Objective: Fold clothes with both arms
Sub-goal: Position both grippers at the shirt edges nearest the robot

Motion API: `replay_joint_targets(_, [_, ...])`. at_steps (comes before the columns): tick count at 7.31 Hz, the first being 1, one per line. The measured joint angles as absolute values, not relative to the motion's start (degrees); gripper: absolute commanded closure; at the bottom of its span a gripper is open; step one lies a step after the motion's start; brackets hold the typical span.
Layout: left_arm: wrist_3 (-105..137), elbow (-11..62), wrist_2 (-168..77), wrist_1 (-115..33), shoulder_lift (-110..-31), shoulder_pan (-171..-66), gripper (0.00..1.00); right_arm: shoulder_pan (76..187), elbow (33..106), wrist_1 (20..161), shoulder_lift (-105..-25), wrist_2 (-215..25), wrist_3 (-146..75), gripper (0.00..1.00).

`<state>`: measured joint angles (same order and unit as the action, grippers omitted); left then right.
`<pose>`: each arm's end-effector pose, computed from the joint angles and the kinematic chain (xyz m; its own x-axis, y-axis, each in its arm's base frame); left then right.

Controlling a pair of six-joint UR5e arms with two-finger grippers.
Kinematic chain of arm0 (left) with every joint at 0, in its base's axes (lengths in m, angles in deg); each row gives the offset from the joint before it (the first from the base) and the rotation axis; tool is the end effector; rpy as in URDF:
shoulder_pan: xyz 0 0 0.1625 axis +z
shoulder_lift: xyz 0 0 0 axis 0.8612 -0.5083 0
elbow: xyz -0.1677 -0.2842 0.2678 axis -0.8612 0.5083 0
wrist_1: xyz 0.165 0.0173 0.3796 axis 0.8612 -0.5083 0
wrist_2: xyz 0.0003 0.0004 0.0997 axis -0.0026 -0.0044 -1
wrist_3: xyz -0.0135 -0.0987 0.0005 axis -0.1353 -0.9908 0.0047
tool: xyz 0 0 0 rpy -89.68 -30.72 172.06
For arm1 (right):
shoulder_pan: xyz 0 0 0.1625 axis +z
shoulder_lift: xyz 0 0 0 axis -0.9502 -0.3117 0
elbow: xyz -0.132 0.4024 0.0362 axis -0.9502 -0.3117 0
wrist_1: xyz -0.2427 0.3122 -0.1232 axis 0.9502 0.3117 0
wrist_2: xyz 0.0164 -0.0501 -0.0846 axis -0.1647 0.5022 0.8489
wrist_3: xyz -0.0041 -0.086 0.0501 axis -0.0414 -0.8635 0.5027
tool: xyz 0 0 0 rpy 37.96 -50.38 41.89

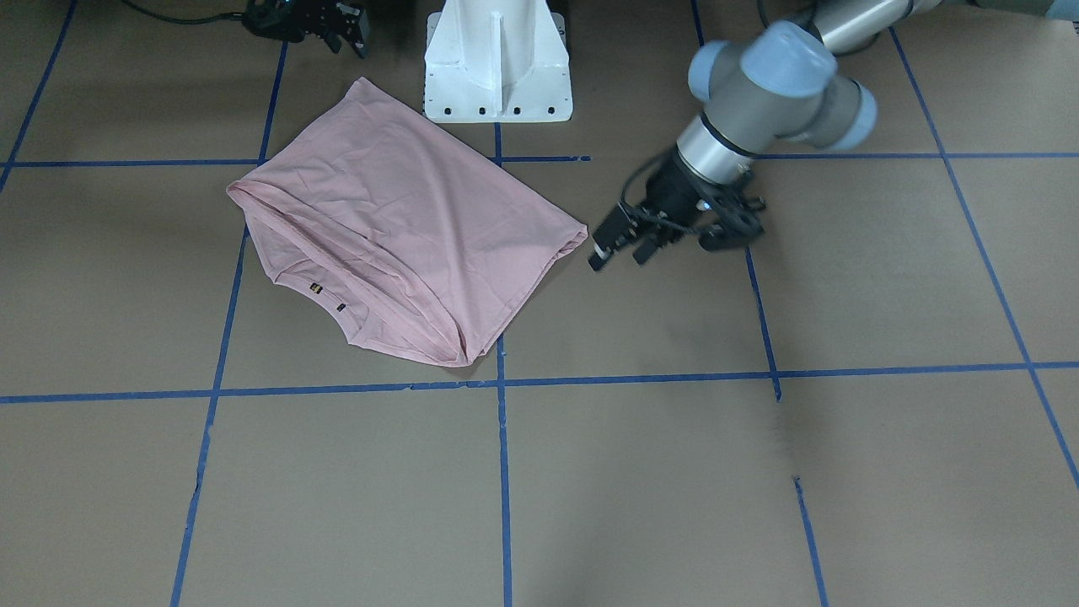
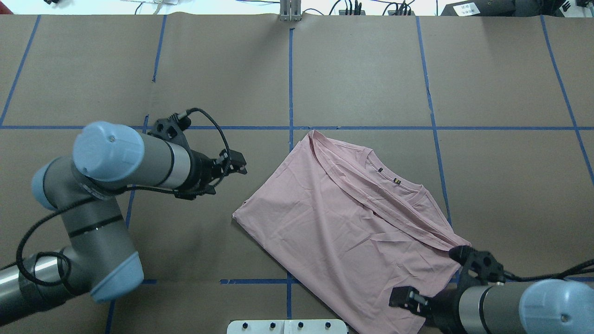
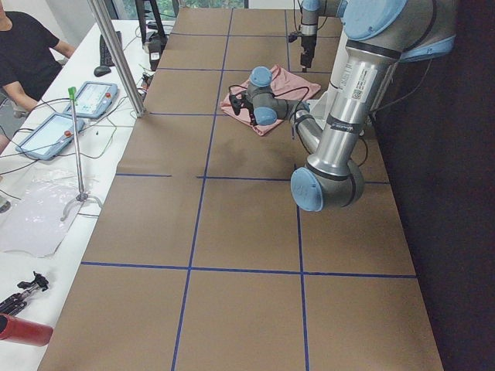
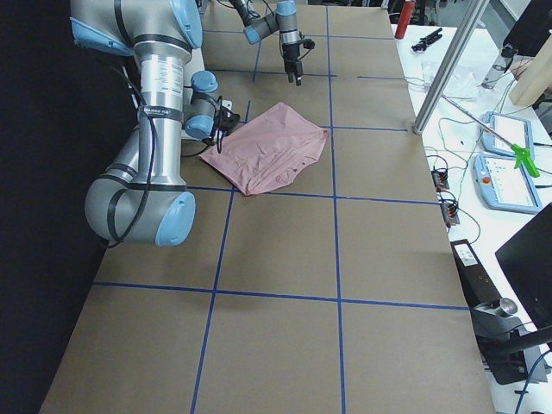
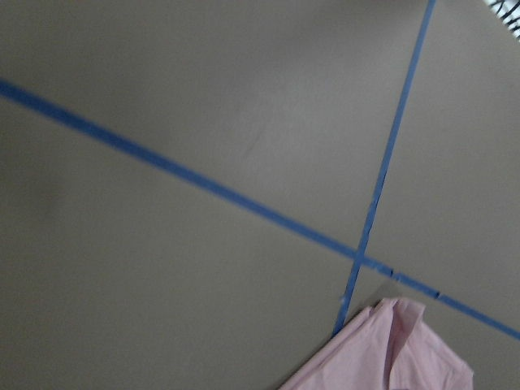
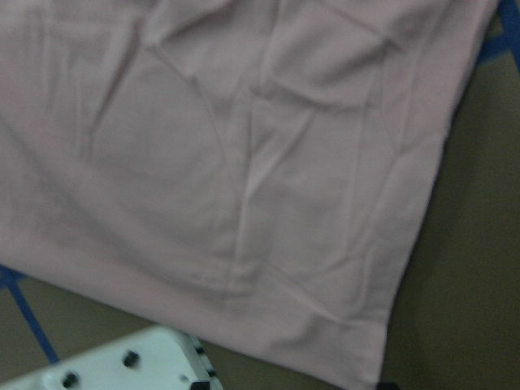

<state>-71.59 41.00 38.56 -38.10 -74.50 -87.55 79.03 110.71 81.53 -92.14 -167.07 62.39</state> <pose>0.4792 -0.3763 0.2521 0.3291 -0.4062 -0.8524 0.3145 0.8984 -0.3067 -0.3793 -0.1735 0.3148 0.4448 0.4731 0.7605 -0.2580 0.8808 -0.3970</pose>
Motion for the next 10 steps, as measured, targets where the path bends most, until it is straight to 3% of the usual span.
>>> replay_joint_targets(2, [-73.97,40.53,35.55,-30.72,-75.88,-81.93,0.32,85.38,109.58,81.53,-91.06,-166.82,61.51,0.0])
replay_joint_targets(6, [-73.87,37.35,31.4,-28.93,-76.79,-80.01,0.38,86.88,108.17,81.53,-90.74,-166.17,61.18,0.0])
replay_joint_targets(10, [-73.84,35.98,29.61,-28.89,-77.53,-80.04,0.58,86.95,108.07,81.61,-90.38,-165.07,61.12,0.0])
